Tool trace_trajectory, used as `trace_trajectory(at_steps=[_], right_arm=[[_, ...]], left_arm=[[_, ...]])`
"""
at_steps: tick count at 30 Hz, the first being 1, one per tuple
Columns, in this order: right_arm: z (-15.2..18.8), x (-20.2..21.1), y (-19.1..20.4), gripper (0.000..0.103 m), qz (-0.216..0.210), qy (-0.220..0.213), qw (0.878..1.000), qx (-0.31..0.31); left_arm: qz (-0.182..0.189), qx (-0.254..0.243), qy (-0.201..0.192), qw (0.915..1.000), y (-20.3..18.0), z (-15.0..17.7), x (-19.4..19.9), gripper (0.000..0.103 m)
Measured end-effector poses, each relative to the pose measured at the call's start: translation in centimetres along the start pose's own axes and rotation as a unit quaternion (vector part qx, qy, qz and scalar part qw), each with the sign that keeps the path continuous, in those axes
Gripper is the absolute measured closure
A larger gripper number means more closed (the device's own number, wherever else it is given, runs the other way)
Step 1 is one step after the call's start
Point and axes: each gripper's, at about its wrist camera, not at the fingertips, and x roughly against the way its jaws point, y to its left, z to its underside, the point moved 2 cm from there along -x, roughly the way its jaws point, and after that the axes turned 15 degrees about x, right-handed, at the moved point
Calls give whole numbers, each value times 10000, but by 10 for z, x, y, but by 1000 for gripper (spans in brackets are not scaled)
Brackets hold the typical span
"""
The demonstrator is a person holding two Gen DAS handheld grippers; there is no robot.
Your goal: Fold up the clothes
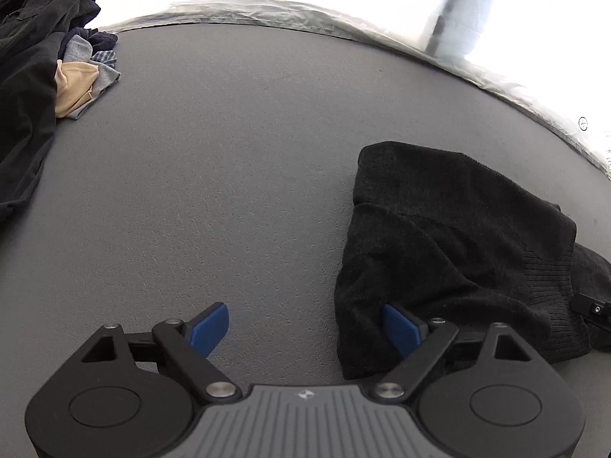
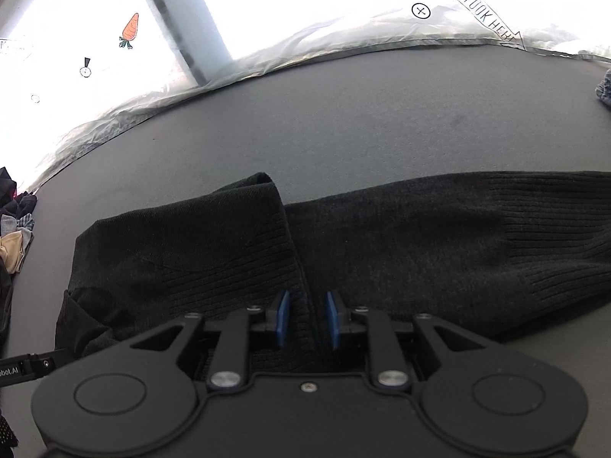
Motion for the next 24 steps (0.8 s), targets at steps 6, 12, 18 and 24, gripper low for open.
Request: trace_trajectory(at_steps=[6, 12, 18, 24], right_arm=[[28, 40, -33, 57, 404, -110, 9991, -103], [70, 59, -80, 41, 790, 138, 9953, -542], [81, 69, -131, 23, 952, 175, 9878, -1222], [73, 65, -185, 16, 1060, -28, 9770, -1851]], left_arm=[[-464, -145, -244, 9985, -14, 19, 18, 15], [-519, -179, -120, 9984, -30, 44, 30, 15], [-370, -365, -302, 9982, -62, 60, 39, 15], [-128, -939, -476, 9944, -112, 67, 33, 15]])
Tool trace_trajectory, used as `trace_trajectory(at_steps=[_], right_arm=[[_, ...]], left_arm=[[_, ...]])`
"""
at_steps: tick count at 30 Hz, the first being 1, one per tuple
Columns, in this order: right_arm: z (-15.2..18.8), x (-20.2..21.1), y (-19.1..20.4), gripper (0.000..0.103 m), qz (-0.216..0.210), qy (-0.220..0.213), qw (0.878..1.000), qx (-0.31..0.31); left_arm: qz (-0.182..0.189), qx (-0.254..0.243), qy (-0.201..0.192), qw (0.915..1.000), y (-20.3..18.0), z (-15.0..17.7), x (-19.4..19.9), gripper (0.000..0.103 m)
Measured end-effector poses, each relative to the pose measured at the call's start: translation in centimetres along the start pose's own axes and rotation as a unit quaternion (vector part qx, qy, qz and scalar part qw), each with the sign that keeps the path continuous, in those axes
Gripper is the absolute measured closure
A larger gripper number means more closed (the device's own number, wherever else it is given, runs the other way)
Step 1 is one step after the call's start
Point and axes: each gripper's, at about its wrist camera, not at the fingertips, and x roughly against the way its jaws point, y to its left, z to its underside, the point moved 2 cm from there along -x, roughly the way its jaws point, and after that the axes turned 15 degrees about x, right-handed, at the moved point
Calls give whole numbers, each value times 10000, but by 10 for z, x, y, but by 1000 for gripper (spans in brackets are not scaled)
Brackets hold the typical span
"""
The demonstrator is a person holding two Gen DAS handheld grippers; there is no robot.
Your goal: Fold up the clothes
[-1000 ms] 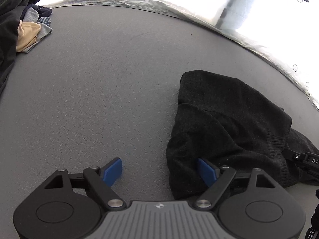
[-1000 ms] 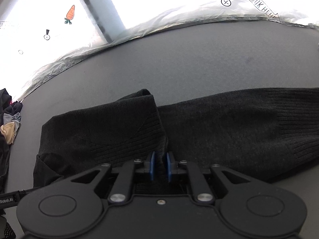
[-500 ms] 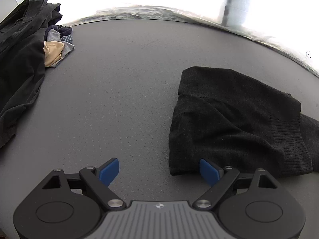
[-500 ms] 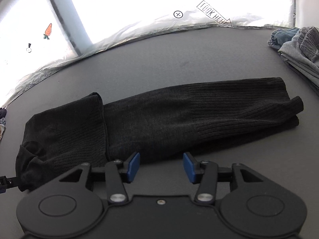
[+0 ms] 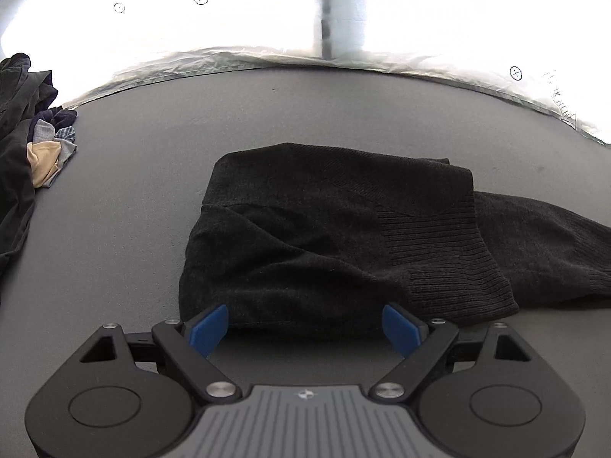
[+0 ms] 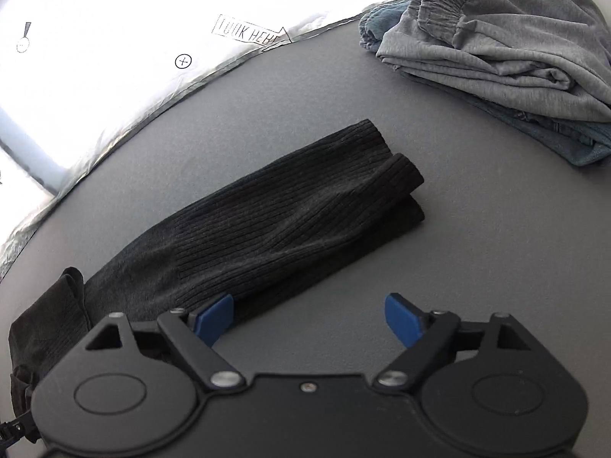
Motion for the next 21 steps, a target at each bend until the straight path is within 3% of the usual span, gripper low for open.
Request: trace_trajectory(at_steps=[6, 12, 15, 17, 21], right_arm=[[-22, -14, -20, 15, 726, -150, 9972, 73], [-17, -28, -26, 10, 857, -174, 9960, 161], [-16, -27, -18, 10, 963, -320, 9942, 353], [-15, -28, -14, 12, 965, -400, 9936, 422], [-16, -30, -8, 20, 912, -580, 9928, 520]], left_arm=[[-58, -412, 26, 9991, -34, -11, -14, 14], [-255, -629, 197, 9975, -50, -22, -41, 14], [-420, -677, 341, 9962, -55, -25, -56, 7], [-445, -662, 334, 9963, -54, -26, -59, 0], [-441, -614, 327, 9966, -52, -27, -63, 0]])
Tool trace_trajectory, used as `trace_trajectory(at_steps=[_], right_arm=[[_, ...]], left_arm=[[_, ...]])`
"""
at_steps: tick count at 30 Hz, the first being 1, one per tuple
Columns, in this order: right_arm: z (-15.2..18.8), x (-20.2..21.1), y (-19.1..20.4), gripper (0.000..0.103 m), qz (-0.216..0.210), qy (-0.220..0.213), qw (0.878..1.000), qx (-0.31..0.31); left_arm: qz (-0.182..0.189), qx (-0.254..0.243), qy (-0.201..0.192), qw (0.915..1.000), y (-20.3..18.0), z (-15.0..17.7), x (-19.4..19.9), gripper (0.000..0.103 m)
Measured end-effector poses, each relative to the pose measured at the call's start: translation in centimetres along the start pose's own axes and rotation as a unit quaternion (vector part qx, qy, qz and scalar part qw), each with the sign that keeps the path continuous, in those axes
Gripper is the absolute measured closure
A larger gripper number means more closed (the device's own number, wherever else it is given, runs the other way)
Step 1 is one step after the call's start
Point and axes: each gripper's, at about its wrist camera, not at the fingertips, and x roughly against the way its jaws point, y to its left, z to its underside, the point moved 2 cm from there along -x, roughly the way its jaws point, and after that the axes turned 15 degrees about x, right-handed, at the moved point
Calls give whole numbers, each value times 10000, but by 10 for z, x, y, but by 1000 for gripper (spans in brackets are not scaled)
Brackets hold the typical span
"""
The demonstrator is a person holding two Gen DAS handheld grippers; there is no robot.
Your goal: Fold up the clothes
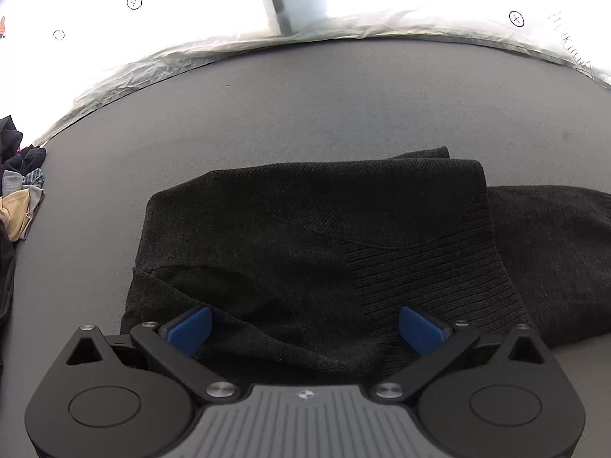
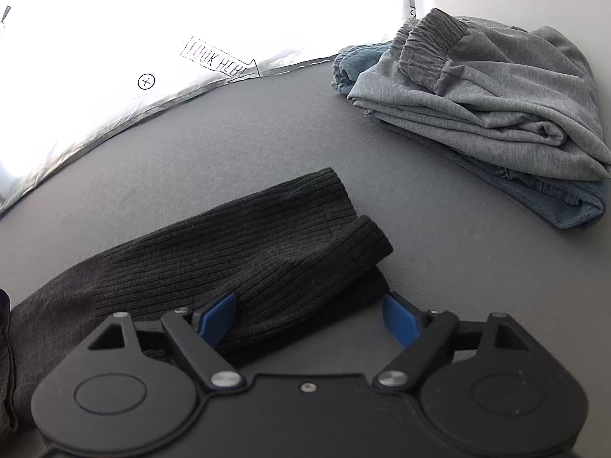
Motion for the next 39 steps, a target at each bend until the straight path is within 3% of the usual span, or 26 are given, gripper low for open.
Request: trace_trajectory(at_steps=[4, 7, 9, 12, 20, 26, 29, 34, 36, 39], right_arm=[[-4, -2, 1, 30, -16, -103, 9999, 38], [-8, -2, -1, 45, 13, -174, 9998, 87], [-10, -2, -3, 64, 2, -194, 9998, 104], [-12, -2, -12, 84, -140, -193, 9997, 13], [-13, 6, -34, 93, -895, -264, 9893, -1120], [-12, 13, -53, 93, -1887, -451, 9460, -2595], [-11, 17, -54, 93, -2483, -560, 9072, -3350], [-17, 24, -30, 93, -3179, -491, 8677, -3790], [-15, 24, -13, 93, -3544, -363, 8383, -4128], [-12, 24, 16, 93, -3890, -149, 8079, -4424]], left_arm=[[165, 278, 123, 9994, 8, -1, -4, 0], [198, 306, 134, 9992, 9, -2, -6, 0], [205, 312, 163, 9992, 9, -3, -7, 0], [242, 351, 238, 9988, 10, -5, -9, 0], [514, 488, 305, 9970, 18, -6, -14, 0], [605, 528, 260, 9964, 20, -3, -13, 0], [622, 542, 249, 9963, 19, -3, -13, 0], [676, 520, 198, 9962, 21, -1, -12, 0], [707, 510, 240, 9959, 22, -1, -13, 0], [849, 333, 329, 9953, 24, -5, -15, 0]])
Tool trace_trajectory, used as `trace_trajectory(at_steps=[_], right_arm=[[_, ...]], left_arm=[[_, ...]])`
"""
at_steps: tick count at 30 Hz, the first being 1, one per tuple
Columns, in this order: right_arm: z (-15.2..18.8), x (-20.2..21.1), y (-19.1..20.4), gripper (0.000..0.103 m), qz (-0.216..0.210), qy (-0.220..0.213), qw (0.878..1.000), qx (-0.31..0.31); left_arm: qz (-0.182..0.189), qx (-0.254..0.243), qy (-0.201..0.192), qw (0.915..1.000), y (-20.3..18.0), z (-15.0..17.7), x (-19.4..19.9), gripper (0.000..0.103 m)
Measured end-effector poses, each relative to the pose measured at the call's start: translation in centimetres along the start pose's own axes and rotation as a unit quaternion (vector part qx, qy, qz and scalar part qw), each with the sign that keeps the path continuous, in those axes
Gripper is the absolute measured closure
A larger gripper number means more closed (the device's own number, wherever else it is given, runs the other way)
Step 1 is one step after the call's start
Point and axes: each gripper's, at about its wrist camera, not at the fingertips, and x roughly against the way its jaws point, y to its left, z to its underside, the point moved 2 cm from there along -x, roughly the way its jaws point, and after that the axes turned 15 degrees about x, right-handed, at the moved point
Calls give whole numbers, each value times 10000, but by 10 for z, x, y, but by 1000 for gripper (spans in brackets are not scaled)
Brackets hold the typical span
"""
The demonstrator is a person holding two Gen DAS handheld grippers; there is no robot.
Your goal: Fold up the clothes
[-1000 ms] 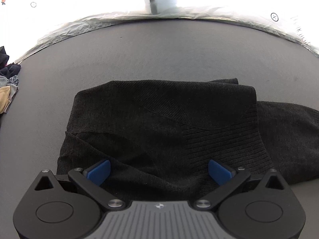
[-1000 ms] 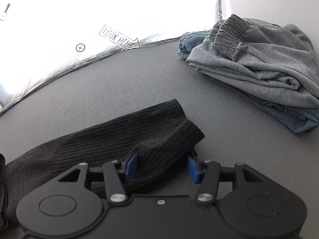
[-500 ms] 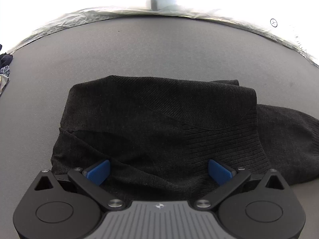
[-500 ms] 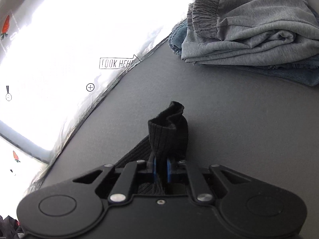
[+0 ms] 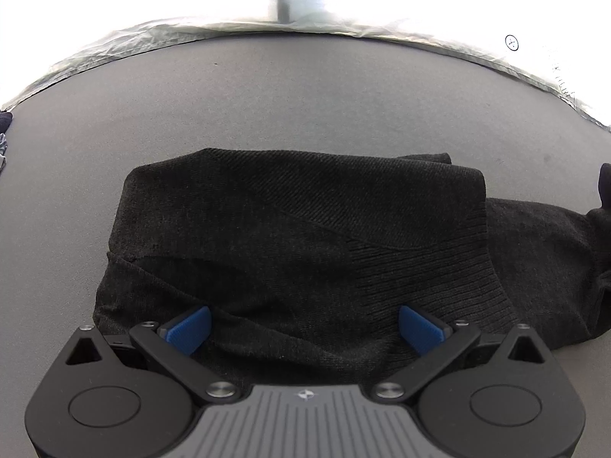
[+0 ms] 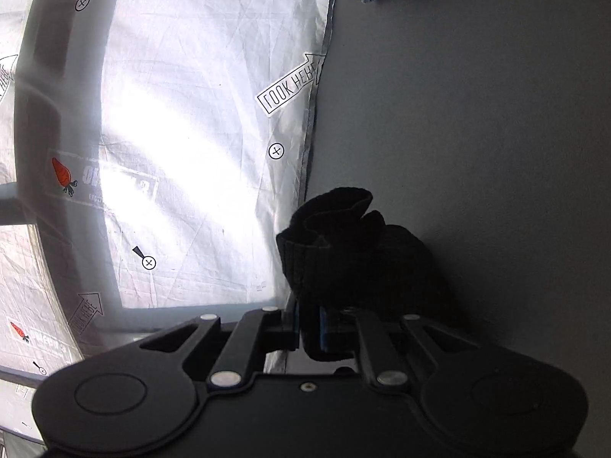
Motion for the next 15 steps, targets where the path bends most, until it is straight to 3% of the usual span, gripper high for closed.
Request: trace_trajectory(at_steps=[5, 9, 15], right_arm=[[42, -22, 13, 93, -322, 250, 9980, -474], [74, -35, 31, 93, -457, 438, 9972, -402], [124, -68, 56, 93, -505, 865, 9946, -262]], left_arm=[[243, -151, 218, 9994, 6, -9, 1, 0], [560, -198, 149, 9981, 21, -10, 14, 0], [791, 323, -391, 9956, 90, -25, 60, 0]])
